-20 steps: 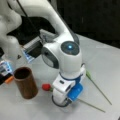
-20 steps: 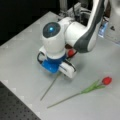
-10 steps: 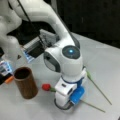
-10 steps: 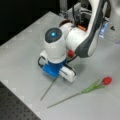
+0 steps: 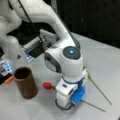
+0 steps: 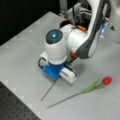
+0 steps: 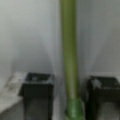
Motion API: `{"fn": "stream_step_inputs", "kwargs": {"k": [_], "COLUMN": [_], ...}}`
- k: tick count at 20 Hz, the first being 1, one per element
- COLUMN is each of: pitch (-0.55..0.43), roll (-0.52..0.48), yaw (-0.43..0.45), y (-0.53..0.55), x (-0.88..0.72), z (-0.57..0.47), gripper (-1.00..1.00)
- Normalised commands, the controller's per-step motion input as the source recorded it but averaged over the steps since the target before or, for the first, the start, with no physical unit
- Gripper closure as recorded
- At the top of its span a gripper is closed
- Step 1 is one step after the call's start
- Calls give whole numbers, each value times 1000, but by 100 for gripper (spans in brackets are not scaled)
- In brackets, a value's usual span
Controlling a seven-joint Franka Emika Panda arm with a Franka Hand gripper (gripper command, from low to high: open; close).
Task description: Flower insertion into a vase
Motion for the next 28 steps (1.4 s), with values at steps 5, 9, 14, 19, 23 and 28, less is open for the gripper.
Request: {"fn": "stream_step_inputs", "kwargs": {"k": [5, 9, 14, 19, 23, 28], "pitch": [78, 120, 80, -18, -131, -180], "roll": [-65, -61, -75, -84, -59, -11], "yaw": [137, 102, 54, 9, 3, -13], "y": [6, 122, 189, 116, 59, 97], "x": [-63, -260, -372, -361, -380, -482], "z": [133, 416, 528, 359, 294, 428], "gripper": [100, 100, 100, 100, 100, 100]}}
